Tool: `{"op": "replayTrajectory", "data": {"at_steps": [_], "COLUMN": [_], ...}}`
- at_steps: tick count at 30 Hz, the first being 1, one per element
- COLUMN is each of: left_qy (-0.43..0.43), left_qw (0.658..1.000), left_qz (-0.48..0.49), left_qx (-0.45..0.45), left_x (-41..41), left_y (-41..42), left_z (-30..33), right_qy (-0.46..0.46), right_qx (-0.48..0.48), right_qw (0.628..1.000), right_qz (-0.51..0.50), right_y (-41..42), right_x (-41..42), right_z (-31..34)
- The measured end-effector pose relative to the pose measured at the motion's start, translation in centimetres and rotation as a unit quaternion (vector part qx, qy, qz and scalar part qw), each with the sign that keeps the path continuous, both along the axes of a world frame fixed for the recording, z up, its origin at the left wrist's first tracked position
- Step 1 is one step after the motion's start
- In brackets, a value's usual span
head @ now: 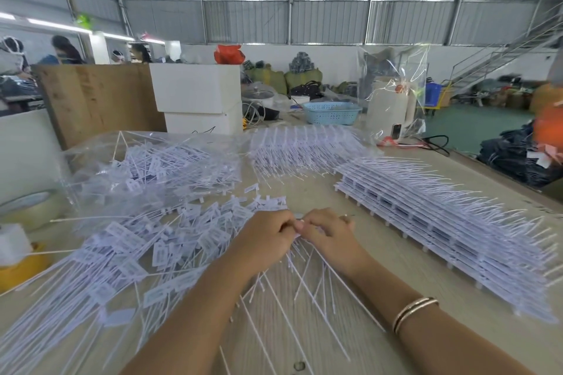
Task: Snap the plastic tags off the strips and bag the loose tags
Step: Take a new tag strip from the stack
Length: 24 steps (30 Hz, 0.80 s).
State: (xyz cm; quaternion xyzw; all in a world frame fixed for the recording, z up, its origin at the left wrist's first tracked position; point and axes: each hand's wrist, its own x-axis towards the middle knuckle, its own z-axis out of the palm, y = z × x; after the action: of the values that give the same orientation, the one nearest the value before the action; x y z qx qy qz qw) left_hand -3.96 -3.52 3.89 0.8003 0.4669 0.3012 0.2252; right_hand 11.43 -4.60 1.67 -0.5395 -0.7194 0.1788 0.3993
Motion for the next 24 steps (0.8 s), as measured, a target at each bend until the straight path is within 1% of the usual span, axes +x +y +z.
{"op": "replayTrajectory", "data": {"at_steps": [2,4,6,9,11,13,15,16,18,19,21,24], "left_qy": [0.021,0.06,0.095,0.099,0.097,0.105,0.148,0.176,0.221,0.226,0.19,0.136], "left_qw": [1.0,0.998,0.995,0.995,0.995,0.994,0.989,0.984,0.97,0.967,0.972,0.978], "left_qz": [0.005,0.014,0.017,0.006,0.006,-0.005,-0.01,-0.004,0.016,0.024,0.034,0.052], "left_qx": [0.002,-0.005,-0.016,-0.031,-0.028,-0.02,0.011,0.038,0.094,0.115,0.135,0.149], "left_x": [0.0,-0.3,-0.6,-0.5,-0.3,-0.1,0.2,0.4,0.7,0.8,0.9,1.1], "left_y": [0.0,0.1,0.2,0.4,0.6,0.8,0.8,0.8,0.8,1.0,1.4,1.6], "left_z": [0.3,0.7,1.2,2.1,3.0,4.3,5.4,5.9,6.4,6.4,5.7,4.2], "right_qy": [0.027,0.096,0.136,0.158,0.189,0.252,0.315,0.33,0.337,0.334,0.318,0.291], "right_qx": [-0.001,-0.006,-0.007,-0.013,-0.019,-0.022,-0.031,-0.036,-0.038,-0.037,-0.033,-0.031], "right_qw": [1.0,0.995,0.991,0.987,0.981,0.964,0.94,0.933,0.931,0.934,0.942,0.951], "right_qz": [-0.005,-0.005,-0.002,0.02,0.039,0.082,0.129,0.14,0.133,0.119,0.098,0.097], "right_y": [0.1,0.2,0.2,0.1,0.0,-0.2,-0.2,-0.2,0.1,0.3,0.5,0.5], "right_x": [0.3,0.6,0.7,0.7,0.8,0.9,1.2,1.3,1.5,1.5,1.5,1.5], "right_z": [0.1,0.2,0.3,0.3,0.4,0.6,0.7,0.7,0.4,0.2,0.1,0.0]}}
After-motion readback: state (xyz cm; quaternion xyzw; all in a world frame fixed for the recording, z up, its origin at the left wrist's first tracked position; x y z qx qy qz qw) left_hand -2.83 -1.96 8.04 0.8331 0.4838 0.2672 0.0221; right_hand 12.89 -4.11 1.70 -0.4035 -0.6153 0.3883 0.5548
